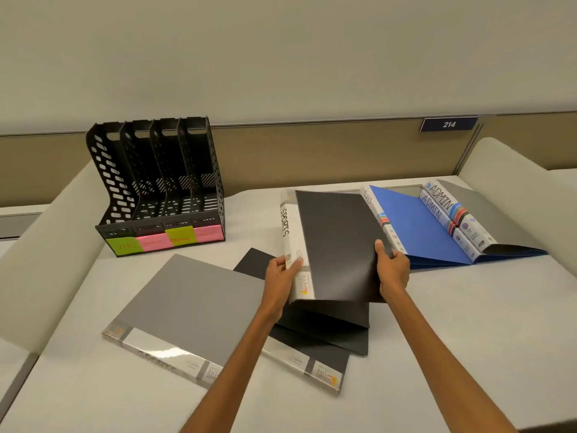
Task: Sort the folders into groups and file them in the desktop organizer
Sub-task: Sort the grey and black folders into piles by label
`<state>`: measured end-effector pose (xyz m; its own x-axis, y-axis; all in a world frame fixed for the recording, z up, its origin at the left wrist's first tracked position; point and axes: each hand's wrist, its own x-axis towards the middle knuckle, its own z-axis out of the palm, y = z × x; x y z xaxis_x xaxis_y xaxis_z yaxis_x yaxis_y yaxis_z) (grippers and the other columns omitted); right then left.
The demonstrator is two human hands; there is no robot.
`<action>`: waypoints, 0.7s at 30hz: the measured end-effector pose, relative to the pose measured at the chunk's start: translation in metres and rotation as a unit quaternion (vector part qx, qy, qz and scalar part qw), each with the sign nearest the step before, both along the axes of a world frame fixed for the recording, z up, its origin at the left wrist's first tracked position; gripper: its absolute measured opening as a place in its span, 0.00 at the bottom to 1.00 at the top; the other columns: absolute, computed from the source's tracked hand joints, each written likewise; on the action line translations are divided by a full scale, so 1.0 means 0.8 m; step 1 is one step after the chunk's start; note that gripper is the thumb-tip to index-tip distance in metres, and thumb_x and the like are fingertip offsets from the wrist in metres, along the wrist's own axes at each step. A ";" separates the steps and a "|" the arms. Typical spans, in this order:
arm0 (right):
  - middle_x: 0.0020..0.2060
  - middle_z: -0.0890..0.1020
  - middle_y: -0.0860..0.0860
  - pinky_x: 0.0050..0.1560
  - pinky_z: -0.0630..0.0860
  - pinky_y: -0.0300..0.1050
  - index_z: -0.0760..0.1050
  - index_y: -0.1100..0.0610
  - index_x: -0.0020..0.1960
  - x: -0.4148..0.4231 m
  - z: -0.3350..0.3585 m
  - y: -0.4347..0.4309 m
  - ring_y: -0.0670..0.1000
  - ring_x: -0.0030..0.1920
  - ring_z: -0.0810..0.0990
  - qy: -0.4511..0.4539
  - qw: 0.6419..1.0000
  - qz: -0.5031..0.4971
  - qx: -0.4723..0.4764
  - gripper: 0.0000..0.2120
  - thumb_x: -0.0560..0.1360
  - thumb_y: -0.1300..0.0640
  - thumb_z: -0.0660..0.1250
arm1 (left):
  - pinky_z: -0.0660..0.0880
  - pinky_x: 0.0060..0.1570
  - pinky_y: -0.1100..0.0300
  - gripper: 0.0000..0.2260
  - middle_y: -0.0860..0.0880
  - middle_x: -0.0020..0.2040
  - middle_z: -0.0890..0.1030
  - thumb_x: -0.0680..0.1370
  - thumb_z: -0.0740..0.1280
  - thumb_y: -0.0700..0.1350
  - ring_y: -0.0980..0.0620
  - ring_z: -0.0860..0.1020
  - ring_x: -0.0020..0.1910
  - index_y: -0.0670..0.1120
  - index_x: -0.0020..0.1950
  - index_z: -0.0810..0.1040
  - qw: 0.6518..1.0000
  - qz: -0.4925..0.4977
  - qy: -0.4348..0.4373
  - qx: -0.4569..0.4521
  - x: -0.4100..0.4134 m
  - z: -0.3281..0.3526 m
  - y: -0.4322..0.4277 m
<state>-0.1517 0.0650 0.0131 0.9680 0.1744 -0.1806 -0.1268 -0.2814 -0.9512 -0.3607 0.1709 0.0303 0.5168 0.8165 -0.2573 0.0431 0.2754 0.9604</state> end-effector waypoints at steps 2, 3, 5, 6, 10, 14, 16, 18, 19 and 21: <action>0.59 0.76 0.53 0.56 0.79 0.57 0.72 0.55 0.62 0.006 -0.001 0.008 0.56 0.61 0.76 -0.006 1.000 0.006 -0.027 0.23 0.75 0.41 0.68 | 0.79 0.38 0.64 0.26 0.50 0.62 0.75 0.75 0.73 0.44 0.49 0.79 0.54 0.48 0.69 0.66 0.999 -0.028 -0.006 -0.019 0.001 -0.013 -0.005; 0.61 0.76 0.54 0.56 0.79 0.57 0.71 0.56 0.64 0.008 -0.002 0.010 0.56 0.63 0.75 -0.008 0.999 0.015 -0.044 0.24 0.75 0.41 0.67 | 0.80 0.40 0.63 0.29 0.50 0.63 0.74 0.74 0.74 0.42 0.49 0.78 0.56 0.49 0.70 0.64 0.999 -0.031 -0.012 -0.029 0.002 -0.020 -0.007; 0.64 0.73 0.55 0.59 0.76 0.58 0.68 0.56 0.68 0.012 -0.007 0.013 0.58 0.66 0.72 -0.013 0.996 0.047 -0.079 0.27 0.76 0.43 0.68 | 0.80 0.45 0.61 0.30 0.50 0.64 0.73 0.73 0.74 0.40 0.47 0.76 0.59 0.50 0.71 0.64 0.999 -0.022 -0.028 -0.039 0.007 -0.033 -0.007; 0.66 0.71 0.55 0.60 0.75 0.59 0.66 0.56 0.70 0.013 -0.008 0.013 0.58 0.68 0.71 -0.018 0.992 0.070 -0.101 0.28 0.76 0.44 0.68 | 0.80 0.46 0.61 0.30 0.49 0.65 0.73 0.74 0.73 0.40 0.47 0.76 0.60 0.50 0.72 0.65 0.998 -0.017 -0.034 -0.041 0.012 -0.038 -0.005; 0.71 0.67 0.56 0.68 0.66 0.63 0.63 0.55 0.72 0.018 -0.024 0.012 0.60 0.72 0.65 -0.092 0.961 0.139 -0.218 0.32 0.74 0.44 0.70 | 0.80 0.48 0.59 0.29 0.46 0.67 0.73 0.74 0.72 0.39 0.47 0.77 0.59 0.47 0.73 0.66 0.998 -0.021 -0.043 -0.048 0.039 -0.046 0.014; 0.75 0.63 0.53 0.72 0.62 0.60 0.67 0.52 0.73 0.015 -0.049 0.008 0.57 0.76 0.60 -0.161 0.927 0.249 -0.229 0.29 0.76 0.45 0.68 | 0.76 0.60 0.47 0.32 0.49 0.70 0.69 0.75 0.72 0.42 0.46 0.72 0.66 0.48 0.76 0.61 0.998 -0.044 0.006 -0.034 0.078 -0.056 0.031; 0.75 0.64 0.52 0.75 0.59 0.58 0.68 0.51 0.72 0.009 -0.063 0.006 0.54 0.75 0.62 -0.148 0.909 0.331 -0.208 0.26 0.77 0.45 0.67 | 0.78 0.58 0.49 0.28 0.47 0.69 0.69 0.76 0.71 0.42 0.46 0.72 0.66 0.44 0.74 0.64 0.992 -0.084 0.086 0.029 0.087 -0.068 0.034; 0.75 0.65 0.53 0.76 0.56 0.56 0.68 0.51 0.72 0.007 -0.081 0.003 0.54 0.75 0.63 -0.151 0.881 0.378 -0.241 0.26 0.77 0.44 0.66 | 0.79 0.55 0.49 0.20 0.42 0.65 0.75 0.75 0.71 0.43 0.45 0.75 0.62 0.39 0.64 0.73 0.966 -0.128 0.168 0.148 0.087 -0.081 0.038; 0.75 0.64 0.53 0.76 0.56 0.55 0.67 0.51 0.73 0.007 -0.090 0.001 0.54 0.75 0.62 -0.150 0.868 0.392 -0.264 0.27 0.77 0.43 0.65 | 0.76 0.58 0.47 0.18 0.41 0.63 0.75 0.74 0.70 0.43 0.44 0.74 0.62 0.38 0.62 0.75 0.945 -0.149 0.205 0.209 0.084 -0.088 0.041; 0.77 0.60 0.52 0.77 0.55 0.55 0.63 0.50 0.76 0.007 -0.105 -0.002 0.54 0.76 0.59 -0.162 0.847 0.406 -0.303 0.29 0.78 0.43 0.64 | 0.68 0.67 0.47 0.20 0.43 0.65 0.71 0.75 0.69 0.45 0.44 0.66 0.67 0.40 0.66 0.73 0.903 -0.182 0.273 0.279 0.078 -0.096 0.041</action>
<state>-0.1462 0.0633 -0.0708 0.5894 0.7763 -0.2235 0.5820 -0.5999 -0.5489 -0.2980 0.2039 -0.0464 0.6975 0.6994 -0.1561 0.5418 -0.3721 0.7536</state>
